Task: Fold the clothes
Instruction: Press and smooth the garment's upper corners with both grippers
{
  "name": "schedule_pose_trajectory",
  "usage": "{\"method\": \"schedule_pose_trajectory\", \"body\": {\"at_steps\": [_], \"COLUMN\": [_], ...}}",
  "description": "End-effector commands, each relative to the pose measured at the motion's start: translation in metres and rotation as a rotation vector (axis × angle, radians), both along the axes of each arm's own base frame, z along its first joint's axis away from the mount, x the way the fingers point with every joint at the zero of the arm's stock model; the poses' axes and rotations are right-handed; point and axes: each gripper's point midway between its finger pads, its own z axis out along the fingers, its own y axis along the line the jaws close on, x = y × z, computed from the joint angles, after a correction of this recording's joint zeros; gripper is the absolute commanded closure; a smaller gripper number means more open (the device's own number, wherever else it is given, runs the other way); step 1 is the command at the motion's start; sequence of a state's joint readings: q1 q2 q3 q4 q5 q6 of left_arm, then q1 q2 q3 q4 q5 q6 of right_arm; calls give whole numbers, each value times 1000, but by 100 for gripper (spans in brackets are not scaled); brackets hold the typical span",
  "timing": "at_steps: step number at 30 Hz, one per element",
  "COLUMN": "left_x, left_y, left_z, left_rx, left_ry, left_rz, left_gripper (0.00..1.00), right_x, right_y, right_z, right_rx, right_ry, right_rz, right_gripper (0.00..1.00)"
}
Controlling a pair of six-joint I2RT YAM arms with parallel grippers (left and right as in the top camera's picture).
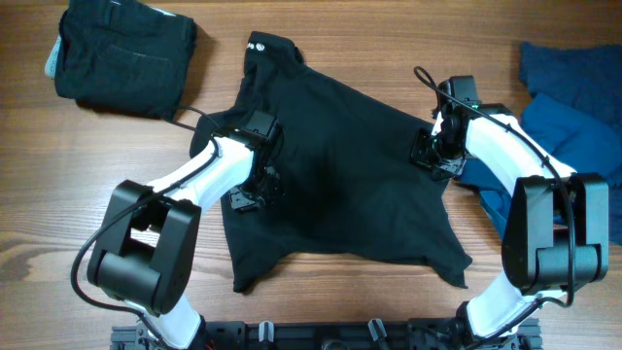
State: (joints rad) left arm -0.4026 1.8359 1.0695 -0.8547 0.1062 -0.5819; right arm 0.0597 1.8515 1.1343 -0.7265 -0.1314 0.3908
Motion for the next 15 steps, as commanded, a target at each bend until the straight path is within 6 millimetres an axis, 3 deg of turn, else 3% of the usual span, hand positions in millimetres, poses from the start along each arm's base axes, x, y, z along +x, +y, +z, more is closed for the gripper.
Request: {"method": "schedule_pose_trajectory", "body": {"at_steps": [1, 8, 15], "left_x": [-4, -4, -4], "left_y": [1, 1, 1], "left_z": [-5, -5, -5], "left_rx": [-6, -6, -6], "left_ry": [25, 25, 24], "left_rz": [19, 19, 19], "left_gripper": [96, 96, 96], "right_x": [8, 20, 33], "right_y": [-20, -35, -29], "right_z": [-7, -6, -5], "right_rx": [-96, -101, -63], "right_ry": [-19, -66, -117], "right_rz": [-27, -62, -35], "right_gripper": [91, 90, 96]}}
